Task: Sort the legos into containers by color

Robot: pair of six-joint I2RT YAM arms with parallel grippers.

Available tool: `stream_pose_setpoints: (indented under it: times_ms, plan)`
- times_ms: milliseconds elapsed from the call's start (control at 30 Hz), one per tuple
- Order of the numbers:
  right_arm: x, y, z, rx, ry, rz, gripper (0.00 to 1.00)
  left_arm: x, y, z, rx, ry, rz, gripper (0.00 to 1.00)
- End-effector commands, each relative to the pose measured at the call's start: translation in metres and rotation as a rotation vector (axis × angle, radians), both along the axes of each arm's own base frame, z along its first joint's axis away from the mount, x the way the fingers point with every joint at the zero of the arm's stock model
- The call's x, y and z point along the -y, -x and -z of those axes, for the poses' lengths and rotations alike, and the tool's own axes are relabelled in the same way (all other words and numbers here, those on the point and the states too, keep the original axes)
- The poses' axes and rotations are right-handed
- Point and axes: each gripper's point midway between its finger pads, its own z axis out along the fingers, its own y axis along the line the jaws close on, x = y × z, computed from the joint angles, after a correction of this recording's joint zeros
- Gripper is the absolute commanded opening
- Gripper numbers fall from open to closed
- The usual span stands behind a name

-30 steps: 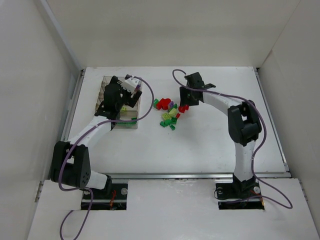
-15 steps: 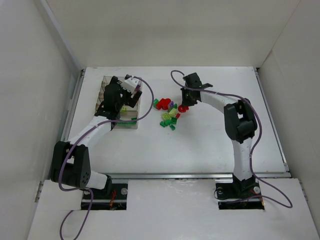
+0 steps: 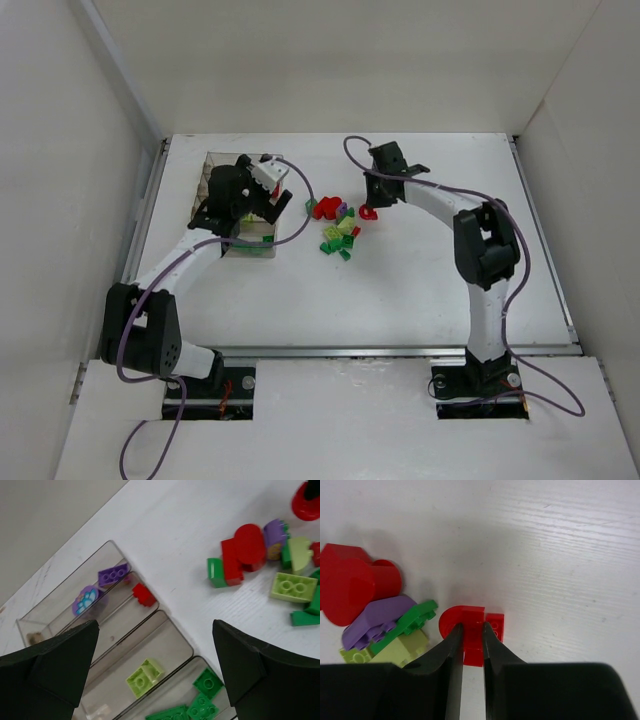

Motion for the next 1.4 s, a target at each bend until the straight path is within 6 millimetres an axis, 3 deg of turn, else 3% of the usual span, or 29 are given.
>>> stream_pose_setpoints:
  times_ms: [0,133,167,233,267,367,400,500,700,867,933,1100,1300,1367]
  plan:
    - [0.001,-0.015,-0.08,0.201,-0.038,0.006,0.0,0.039,0.013,-0.039,0.002,0.116,0.203,0.95]
    - [0.007,-0.016,-0.118,0.298,-0.057,0.03,0.0,0.066,0.019,-0.056,-0.062,0.25,0.314,0.87]
    - [0.007,-0.015,-0.136,0.338,-0.082,0.038,0.0,0.073,0.017,-0.072,-0.07,0.312,0.323,0.87]
    - [0.008,-0.015,-0.161,0.399,-0.113,0.054,0.0,0.086,0.019,-0.083,-0.096,0.381,0.383,0.87]
    - [0.004,-0.011,-0.187,0.465,-0.146,0.046,0.0,0.092,0.019,-0.099,-0.111,0.444,0.393,0.87]
    - [-0.015,0.003,-0.232,0.589,-0.2,0.027,0.0,0.108,0.023,-0.129,-0.111,0.565,0.48,0.86]
    - [-0.019,0.007,-0.256,0.649,-0.229,0.027,0.0,0.113,0.023,-0.136,-0.117,0.6,0.503,0.84]
    - [-0.043,0.016,-0.292,0.714,-0.282,-0.01,0.0,0.129,0.034,-0.157,-0.156,0.685,0.58,0.82]
    - [-0.072,0.033,-0.314,0.768,-0.286,-0.091,0.0,0.144,0.048,-0.167,-0.161,0.699,0.651,0.82]
    - [-0.077,0.044,-0.33,0.798,-0.326,-0.122,0.0,0.142,0.053,-0.173,-0.142,0.7,0.658,0.82]
    - [-0.079,0.048,-0.335,0.801,-0.34,-0.141,0.0,0.14,0.047,-0.17,-0.137,0.707,0.617,0.82]
    - [-0.081,0.053,-0.332,0.805,-0.369,-0.158,0.0,0.138,0.036,-0.172,-0.109,0.707,0.578,0.72]
    - [-0.09,0.058,-0.333,0.799,-0.407,-0.176,0.0,0.139,0.035,-0.176,-0.088,0.694,0.594,0.7]
    - [-0.095,0.061,-0.333,0.797,-0.411,-0.186,0.0,0.139,0.035,-0.176,-0.088,0.694,0.594,0.63]
